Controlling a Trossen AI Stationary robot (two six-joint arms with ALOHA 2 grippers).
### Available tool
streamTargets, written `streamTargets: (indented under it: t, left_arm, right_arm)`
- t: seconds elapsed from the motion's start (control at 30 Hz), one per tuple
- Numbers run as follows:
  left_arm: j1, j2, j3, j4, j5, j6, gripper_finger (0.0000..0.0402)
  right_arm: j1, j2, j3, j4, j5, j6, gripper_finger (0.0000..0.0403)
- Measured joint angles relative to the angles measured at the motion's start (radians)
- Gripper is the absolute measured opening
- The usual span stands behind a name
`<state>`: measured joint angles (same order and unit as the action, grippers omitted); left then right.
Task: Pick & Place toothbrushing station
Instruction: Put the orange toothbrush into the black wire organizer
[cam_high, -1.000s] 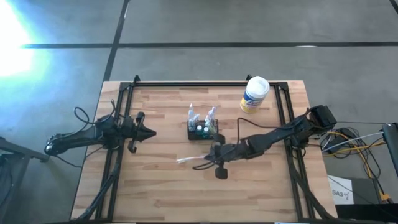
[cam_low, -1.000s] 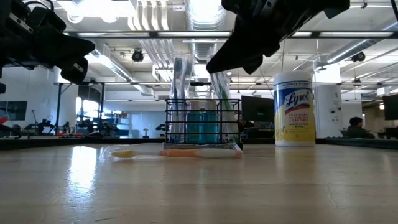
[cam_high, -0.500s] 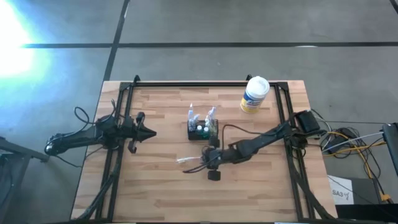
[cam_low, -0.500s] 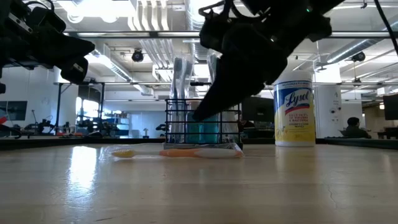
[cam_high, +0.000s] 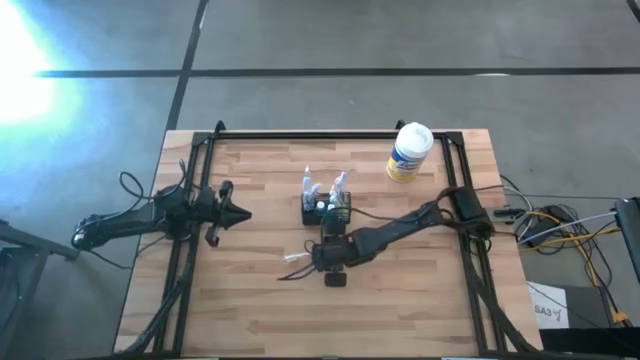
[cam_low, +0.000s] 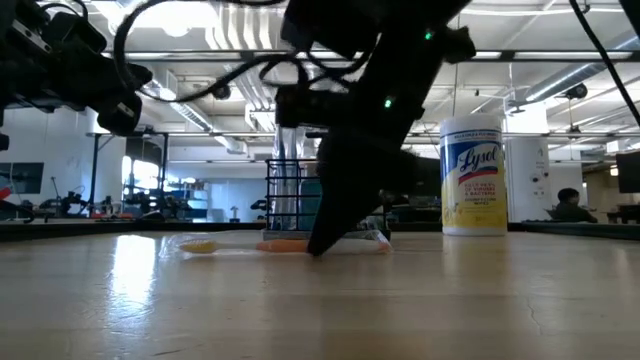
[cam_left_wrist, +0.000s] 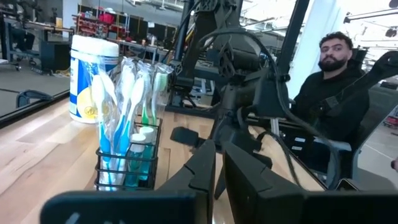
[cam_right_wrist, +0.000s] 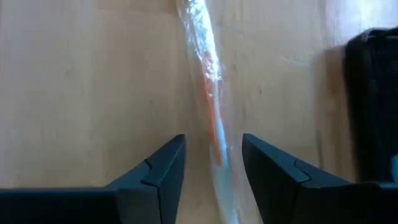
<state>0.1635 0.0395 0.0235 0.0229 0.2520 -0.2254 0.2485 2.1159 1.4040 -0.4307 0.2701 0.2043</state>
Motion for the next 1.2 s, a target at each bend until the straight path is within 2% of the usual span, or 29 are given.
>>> streamTargets:
  t: [0.27,0.4,0.53,0.77,0.93,1.03,1.2]
  left_arm:
    - [0.0,0.003,-0.002,0.003,0.0,0.004,0.0033]
    - [0.0,0.003,-0.003,0.002,0.0,0.004,0.0037]
    - [0.0,0.003,-0.003,0.003,0.0,0.004,0.0036]
    - [0.0,0.003,-0.005,0.003,0.0,0.003,0.0033]
    - [0.0,0.007,-0.007,0.005,-0.004,0.015,0.0037]
    - [0.0,0.01,-0.009,0.007,-0.008,0.015,0.0035]
    - [-0.001,0.01,-0.01,0.003,-0.008,0.006,0.0032]
  right_arm:
    - [-0.009,0.024,0.016,-0.015,-0.018,-0.021,0.0126]
    - [-0.019,0.022,0.016,-0.018,-0.087,-0.016,0.0074]
    - [-0.02,0.017,0.015,-0.019,-0.092,0.017,0.0022]
    - [-0.021,-0.027,0.006,-0.054,-0.097,0.003,0.0024]
    - [-0.005,-0.15,-0.013,0.002,-0.04,-0.073,0.0024]
    - [0.013,-0.233,-0.06,0.102,-0.035,-0.128,0.0024]
    - [0.063,-0.408,-0.204,0.38,-0.035,-0.23,0.0023]
